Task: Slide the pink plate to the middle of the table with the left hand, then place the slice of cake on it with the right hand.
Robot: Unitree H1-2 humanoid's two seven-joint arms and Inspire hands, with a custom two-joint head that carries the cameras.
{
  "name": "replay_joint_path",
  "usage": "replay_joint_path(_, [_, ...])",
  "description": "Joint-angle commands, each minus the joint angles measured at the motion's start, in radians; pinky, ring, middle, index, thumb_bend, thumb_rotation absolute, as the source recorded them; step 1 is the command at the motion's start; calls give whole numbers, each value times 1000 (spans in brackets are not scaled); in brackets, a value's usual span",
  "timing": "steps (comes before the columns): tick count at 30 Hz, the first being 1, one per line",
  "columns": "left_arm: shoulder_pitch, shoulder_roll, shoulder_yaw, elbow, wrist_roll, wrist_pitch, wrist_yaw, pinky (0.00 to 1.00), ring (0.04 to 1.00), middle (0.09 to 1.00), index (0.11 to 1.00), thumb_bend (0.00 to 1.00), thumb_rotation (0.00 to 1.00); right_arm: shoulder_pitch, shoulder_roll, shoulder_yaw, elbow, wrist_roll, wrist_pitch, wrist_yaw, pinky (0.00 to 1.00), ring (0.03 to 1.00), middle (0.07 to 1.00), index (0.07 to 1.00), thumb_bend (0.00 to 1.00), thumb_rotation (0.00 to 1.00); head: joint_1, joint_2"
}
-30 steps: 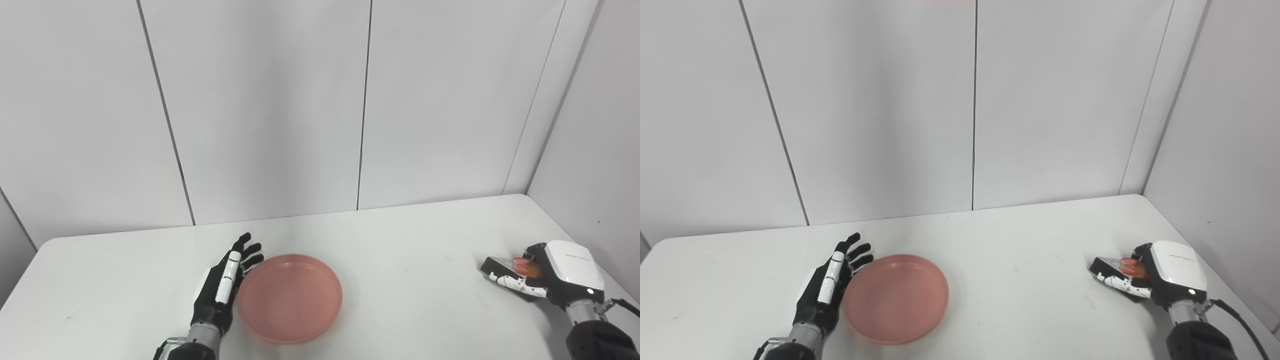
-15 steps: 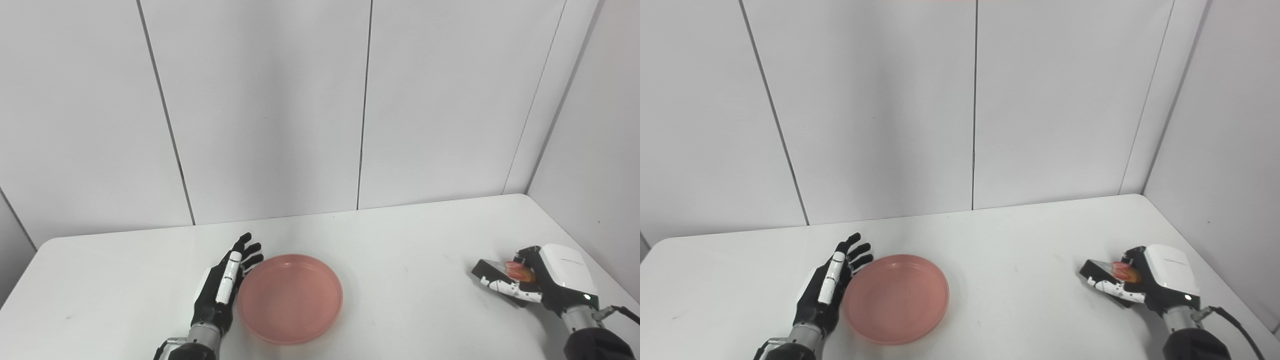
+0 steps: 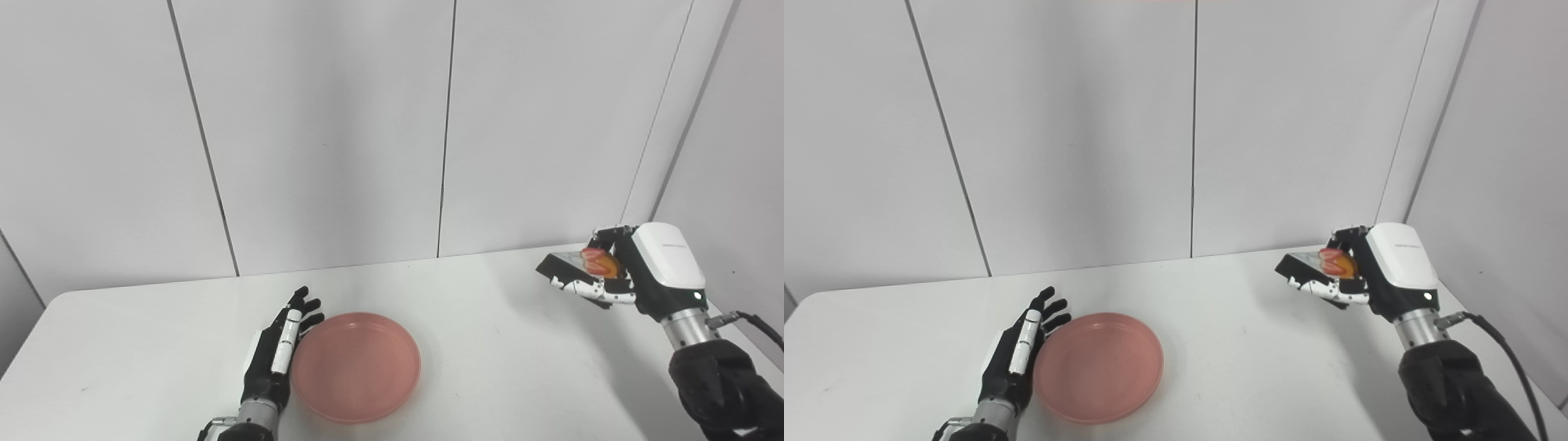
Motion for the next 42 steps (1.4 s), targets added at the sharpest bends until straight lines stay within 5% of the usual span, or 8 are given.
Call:
replay_joint_path(1, [-22, -19, -13, 3, 11, -14, 6, 741, 800, 830, 864, 613, 909, -58, -20, -15, -30, 4, -56, -7, 97, 140, 206, 236, 514, 606, 24, 0])
replay_joint_path(10, [-24, -40, -35, -14, 36, 21, 43, 734, 797, 819, 850, 629, 892, -135, 54, 33, -38, 14, -104, 51, 88, 130, 193, 231, 517, 573, 117, 9])
replay_joint_path(24, [-18, -52, -50, -22, 45, 42, 57, 714, 772, 799, 850, 614, 878, -216, 260, 158, -53, -78, -70, 134, 91, 138, 209, 280, 524, 580, 177, 22])
replay_joint_path(29, [-19, -60, -57, -18, 44, 43, 62, 707, 776, 795, 850, 599, 888, -243, 309, 205, 13, -107, -107, 131, 105, 156, 234, 314, 520, 615, 190, 23])
replay_joint_path(32, [-20, -62, -58, -20, 40, 45, 61, 720, 791, 803, 853, 596, 883, -259, 333, 233, 67, -108, -138, 125, 101, 152, 222, 273, 520, 551, 193, 24])
replay_joint_path(37, [-20, -64, -58, -25, 41, 46, 65, 701, 776, 789, 849, 601, 899, -282, 372, 279, 134, -140, -136, 132, 117, 170, 238, 307, 514, 621, 207, 36])
replay_joint_path(42, [-9, -65, -57, -51, 35, 67, 62, 702, 791, 808, 855, 621, 929, -298, 393, 313, 185, -176, -135, 120, 140, 192, 254, 299, 513, 584, 204, 51])
